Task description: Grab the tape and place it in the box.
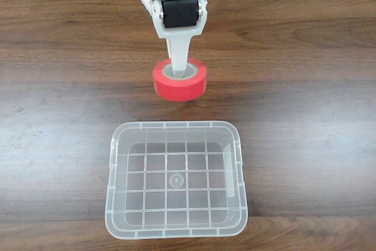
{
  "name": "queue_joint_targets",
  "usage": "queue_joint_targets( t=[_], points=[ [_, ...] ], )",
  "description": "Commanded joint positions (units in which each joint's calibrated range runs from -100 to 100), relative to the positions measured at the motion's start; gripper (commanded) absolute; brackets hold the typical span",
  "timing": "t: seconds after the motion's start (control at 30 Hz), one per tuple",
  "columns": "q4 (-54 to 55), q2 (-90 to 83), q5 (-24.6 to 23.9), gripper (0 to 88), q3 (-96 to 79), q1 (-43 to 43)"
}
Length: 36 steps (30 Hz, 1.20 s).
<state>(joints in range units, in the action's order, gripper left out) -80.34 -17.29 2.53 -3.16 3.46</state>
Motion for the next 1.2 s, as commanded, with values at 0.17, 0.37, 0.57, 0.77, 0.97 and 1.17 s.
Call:
queue_joint_targets(
  t=[0.17, 0.37, 0.57, 0.77, 0.97, 1.17],
  points=[
    [2.68, 21.71, -0.21, 2.3, 26.77, -0.9],
    [3.11, 36.35, -0.11, 2.3, 39.38, -2.14],
    [3.11, 47.62, 0.26, 2.4, 48.49, -2.51],
    [3.03, 52.61, 0.32, 2.5, 51.12, -2.43],
    [3.03, 53.65, 0.32, 4.2, 51.12, -2.43],
    [3.03, 53.57, 0.32, 16.1, 51.12, -2.51]
  ],
)
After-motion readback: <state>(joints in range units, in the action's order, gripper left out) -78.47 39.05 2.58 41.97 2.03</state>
